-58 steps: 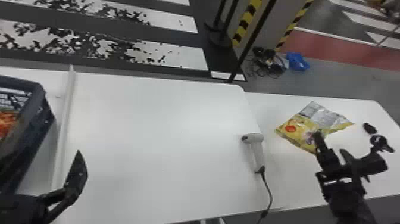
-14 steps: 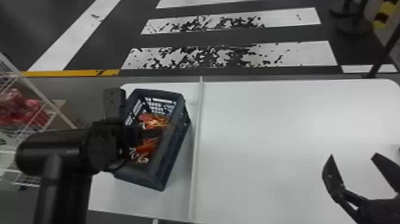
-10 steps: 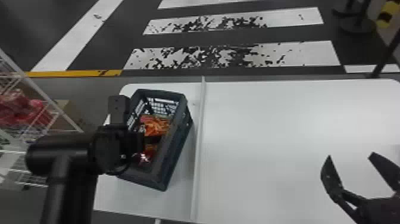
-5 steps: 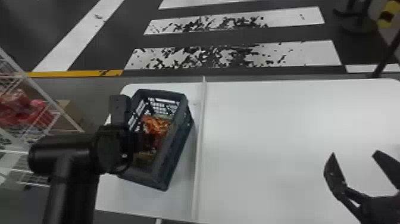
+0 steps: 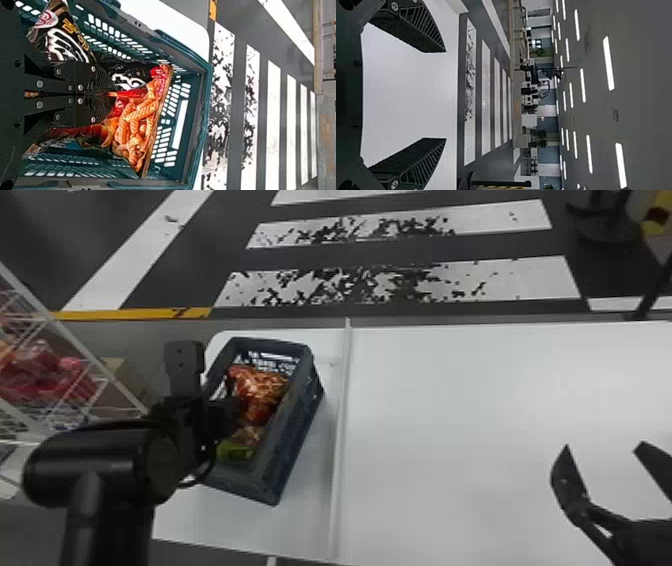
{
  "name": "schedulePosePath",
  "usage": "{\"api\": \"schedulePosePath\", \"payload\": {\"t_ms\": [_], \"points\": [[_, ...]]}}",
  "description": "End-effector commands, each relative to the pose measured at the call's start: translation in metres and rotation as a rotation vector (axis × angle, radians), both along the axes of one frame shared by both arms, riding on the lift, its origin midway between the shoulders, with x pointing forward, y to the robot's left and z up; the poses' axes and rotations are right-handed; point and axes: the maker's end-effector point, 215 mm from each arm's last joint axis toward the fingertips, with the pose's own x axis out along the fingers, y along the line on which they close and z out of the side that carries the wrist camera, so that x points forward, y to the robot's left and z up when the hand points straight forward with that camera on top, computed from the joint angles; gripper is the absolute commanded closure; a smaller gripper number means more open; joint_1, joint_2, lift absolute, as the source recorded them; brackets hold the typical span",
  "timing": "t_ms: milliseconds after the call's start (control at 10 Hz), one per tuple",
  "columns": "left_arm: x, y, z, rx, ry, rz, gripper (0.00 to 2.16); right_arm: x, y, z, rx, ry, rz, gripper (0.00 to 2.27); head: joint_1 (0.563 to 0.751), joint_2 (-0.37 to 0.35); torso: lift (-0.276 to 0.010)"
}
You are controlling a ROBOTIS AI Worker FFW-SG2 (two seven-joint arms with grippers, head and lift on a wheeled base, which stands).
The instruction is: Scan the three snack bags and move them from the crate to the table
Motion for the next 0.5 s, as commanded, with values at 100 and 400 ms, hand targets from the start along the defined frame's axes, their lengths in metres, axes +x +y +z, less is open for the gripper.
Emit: {"api": "schedulePosePath", "payload": {"t_ms": [100,400], "points": [[0.000,0.000,0.016,0.024,-0.046,0.012,1.73,0.002,-0.001,-0.001,-0.001,0.000,0.000,0.09,0.695,0.236,-0.062],[0.001,0.001,0.038,0.051,-0.095,0.025,1.73,0.004,-0.004,-0.002,0.001,0.000,-0.006,0.09,0.695,0.235,-0.062]]}}
